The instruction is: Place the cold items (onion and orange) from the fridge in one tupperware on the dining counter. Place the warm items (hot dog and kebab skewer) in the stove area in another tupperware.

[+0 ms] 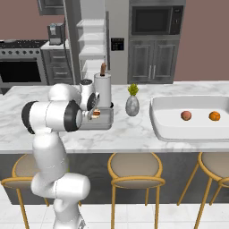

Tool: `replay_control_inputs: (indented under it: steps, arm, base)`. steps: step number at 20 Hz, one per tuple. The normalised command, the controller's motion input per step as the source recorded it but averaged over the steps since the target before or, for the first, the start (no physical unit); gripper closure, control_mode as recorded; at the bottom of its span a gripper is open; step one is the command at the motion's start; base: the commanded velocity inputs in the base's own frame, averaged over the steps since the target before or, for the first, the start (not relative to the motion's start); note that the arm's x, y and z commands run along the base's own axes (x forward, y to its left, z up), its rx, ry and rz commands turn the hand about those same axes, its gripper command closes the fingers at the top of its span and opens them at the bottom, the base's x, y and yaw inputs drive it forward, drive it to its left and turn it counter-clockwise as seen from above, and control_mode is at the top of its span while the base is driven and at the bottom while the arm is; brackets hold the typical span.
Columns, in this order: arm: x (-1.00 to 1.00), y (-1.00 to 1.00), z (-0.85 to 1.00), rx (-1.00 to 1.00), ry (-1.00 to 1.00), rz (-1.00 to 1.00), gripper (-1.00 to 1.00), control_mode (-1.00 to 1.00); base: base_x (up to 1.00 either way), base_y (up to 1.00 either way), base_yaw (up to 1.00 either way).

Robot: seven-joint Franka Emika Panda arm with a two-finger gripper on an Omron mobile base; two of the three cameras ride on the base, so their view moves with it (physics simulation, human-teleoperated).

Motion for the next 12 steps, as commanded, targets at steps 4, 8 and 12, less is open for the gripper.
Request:
replay_control_inputs:
  steps: [4,8,12]
  arm:
    - [0.89,0.00,-0.04,-0.15,0.41,0.00,1.00,-1.00]
    - [0.77,0.00,-0.46,-0.02,0.05,0.00,1.00,-1.00]
    - [0.38,-0.01,-0.88,0.00,0.00,0.00,1.00,-1.00]
  base:
    - [0.00,0.00,0.00]
    - [0.00,0.00,0.00]
    - [0.00,0.00,0.00]
